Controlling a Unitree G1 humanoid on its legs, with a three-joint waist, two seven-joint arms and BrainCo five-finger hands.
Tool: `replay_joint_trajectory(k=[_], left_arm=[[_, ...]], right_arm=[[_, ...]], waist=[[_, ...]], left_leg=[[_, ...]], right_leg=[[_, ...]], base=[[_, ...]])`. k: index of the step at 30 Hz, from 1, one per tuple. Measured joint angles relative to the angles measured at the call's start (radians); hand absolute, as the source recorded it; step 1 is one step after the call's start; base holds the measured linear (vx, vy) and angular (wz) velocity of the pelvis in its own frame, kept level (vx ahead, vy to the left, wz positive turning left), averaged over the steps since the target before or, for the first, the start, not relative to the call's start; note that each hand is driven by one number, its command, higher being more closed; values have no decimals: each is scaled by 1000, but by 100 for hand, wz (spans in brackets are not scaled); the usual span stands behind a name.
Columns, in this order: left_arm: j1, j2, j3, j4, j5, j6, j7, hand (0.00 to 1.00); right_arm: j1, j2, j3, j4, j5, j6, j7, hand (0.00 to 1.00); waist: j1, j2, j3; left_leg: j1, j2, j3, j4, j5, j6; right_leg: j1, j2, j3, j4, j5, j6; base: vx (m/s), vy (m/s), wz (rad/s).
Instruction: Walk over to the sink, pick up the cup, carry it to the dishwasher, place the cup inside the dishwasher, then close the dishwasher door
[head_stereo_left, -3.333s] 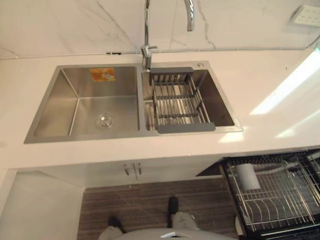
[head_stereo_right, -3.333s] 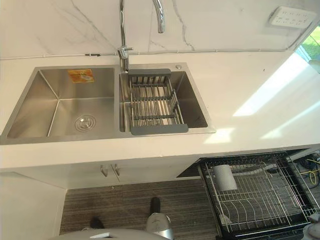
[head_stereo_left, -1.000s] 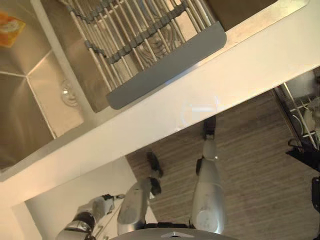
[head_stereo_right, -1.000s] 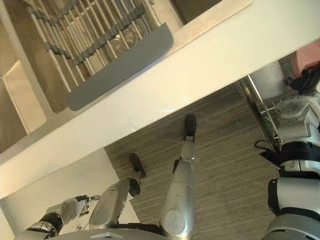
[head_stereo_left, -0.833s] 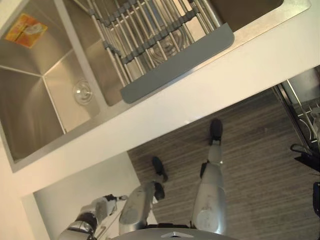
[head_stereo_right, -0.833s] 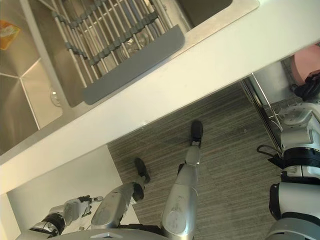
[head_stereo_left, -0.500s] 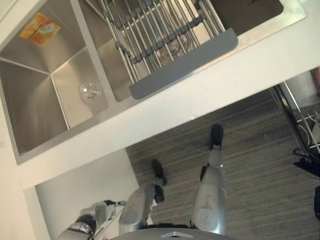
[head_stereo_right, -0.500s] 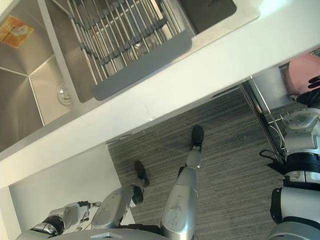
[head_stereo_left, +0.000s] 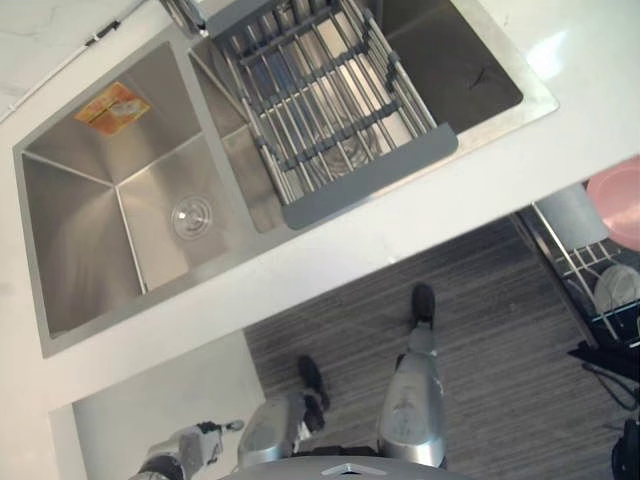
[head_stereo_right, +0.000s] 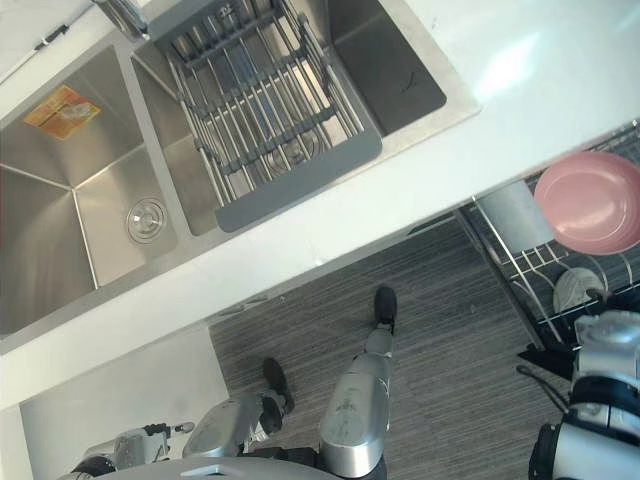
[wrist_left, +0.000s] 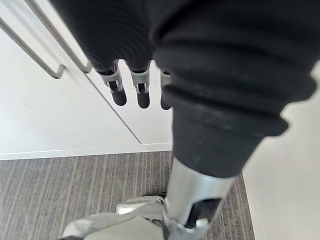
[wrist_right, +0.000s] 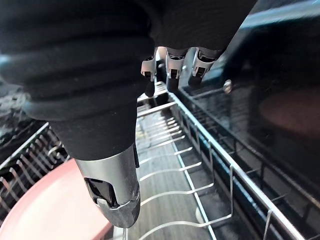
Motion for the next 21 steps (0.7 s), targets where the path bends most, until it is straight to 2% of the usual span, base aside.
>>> replay_joint_trajectory(k=[2,5,7,8,10,12,13,15,16,17,20,21], left_arm=[[2,1,25,-6,85,1,3,0],[16,9,46,-35,185,17,1,0],[42,31,77,-41,244,58,-7,0],[49,38,77,-44,257,73,-12,0],[76,61,79,-56,272,135,-29,0],[96,69,88,-52,298,178,-59,0],[106,68,115,-31,309,191,-80,0],[117,70,126,5,330,200,-110,0],[117,70,128,8,332,200,-112,0],[118,75,159,46,344,203,-132,0],[124,76,160,54,352,205,-145,0],[133,76,161,53,348,209,-159,0]], right_arm=[[36,48,-75,-29,22,-33,-36,0],[97,73,-161,-97,78,-64,-50,0],[144,64,-287,-138,144,-87,-68,0],[163,58,-320,-139,171,-96,-71,0],[243,12,-466,-110,280,-118,-67,0],[299,-29,-569,-30,366,-140,-35,0],[332,-49,-633,40,418,-161,12,0],[364,-60,-710,135,520,-194,100,0],[366,-59,-715,141,528,-197,107,0],[376,-21,-758,210,590,-221,181,0],[366,57,-744,202,595,-236,226,0],[356,92,-730,197,598,-237,240,0]], waist=[[-4,-30,-25],[-7,-79,-54],[-17,-125,-94],[-19,-135,-105],[-40,-162,-133],[-56,-172,-155],[-63,-173,-169],[-75,-172,-185],[-75,-171,-186],[-81,-168,-188],[-74,-164,-191],[-68,-154,-197]], left_leg=[[14,19,0,3,0,-1],[19,38,4,19,-6,-9],[30,56,13,13,-10,-15],[32,58,16,11,-10,-15],[45,69,24,2,-10,-16],[49,73,28,-3,-10,-16],[52,77,37,-3,-10,-16],[55,80,54,-1,-10,-15],[55,80,54,-1,-10,-15],[65,80,80,-1,-14,-11],[69,83,113,2,-40,-6],[69,82,119,8,-44,-6]], right_leg=[[24,17,-15,0,-13,-11],[39,34,-21,0,-20,-18],[46,52,-21,0,-28,-23],[47,56,-22,0,-29,-23],[58,67,-26,0,-34,-27],[58,72,-25,0,-38,-27],[58,77,-20,0,-40,-28],[58,79,-18,0,-43,-26],[58,79,-17,0,-43,-26],[57,79,-10,0,-50,-17],[55,80,2,-1,-50,-14],[55,78,6,-1,-49,-13]], base=[[41,-52,7],[15,-48,1],[9,-44,-6],[13,-52,-4],[8,-38,2],[1,-15,-4],[2,-25,-9],[-5,-23,-7],[-25,-18,-14],[-31,-13,-15],[-51,1,-13],[-60,8,-12]])
